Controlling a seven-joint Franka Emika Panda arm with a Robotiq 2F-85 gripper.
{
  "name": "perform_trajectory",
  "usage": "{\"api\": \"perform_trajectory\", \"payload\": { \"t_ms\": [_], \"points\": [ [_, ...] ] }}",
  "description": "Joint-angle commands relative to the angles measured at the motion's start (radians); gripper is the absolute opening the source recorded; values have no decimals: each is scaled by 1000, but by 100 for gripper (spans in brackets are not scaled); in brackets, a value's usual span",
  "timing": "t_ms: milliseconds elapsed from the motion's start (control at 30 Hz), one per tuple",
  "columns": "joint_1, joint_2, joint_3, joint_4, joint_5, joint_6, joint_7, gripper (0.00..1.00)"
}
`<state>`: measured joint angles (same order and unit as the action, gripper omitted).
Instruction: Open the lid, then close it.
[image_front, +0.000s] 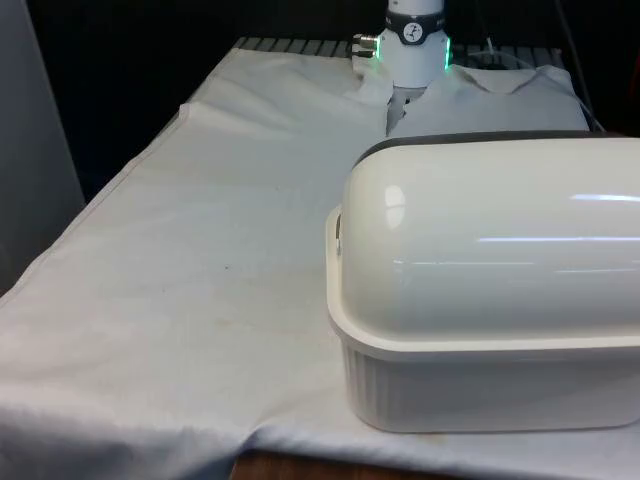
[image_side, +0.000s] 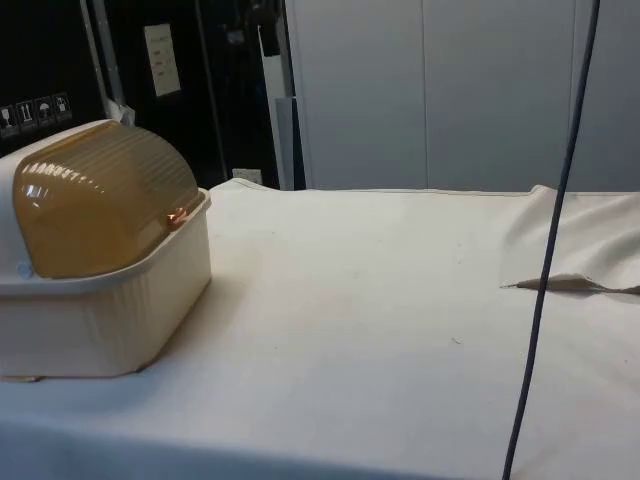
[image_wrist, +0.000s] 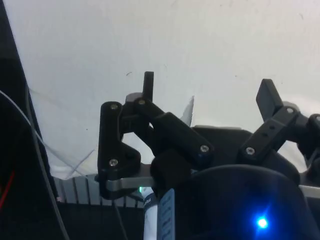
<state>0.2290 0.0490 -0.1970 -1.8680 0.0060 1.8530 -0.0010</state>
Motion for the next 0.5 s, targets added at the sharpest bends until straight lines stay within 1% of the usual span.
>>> {"api": "perform_trajectory", "payload": {
  "t_ms": [0,33,100,233,267,300,467],
  "points": [
    [1,-2,4,-4,-2,5,4,100],
    [6,-15,10,-23,-15,34,21,100],
    [8,-18,19,-34,-20,50,32,100],
    [8,-23,43,-63,-32,93,55,100],
    [4,-17,44,-56,-23,78,46,100],
    [9,-23,48,-68,-34,101,60,100],
    [11,-24,71,-95,-41,144,81,100]
  ]
}}
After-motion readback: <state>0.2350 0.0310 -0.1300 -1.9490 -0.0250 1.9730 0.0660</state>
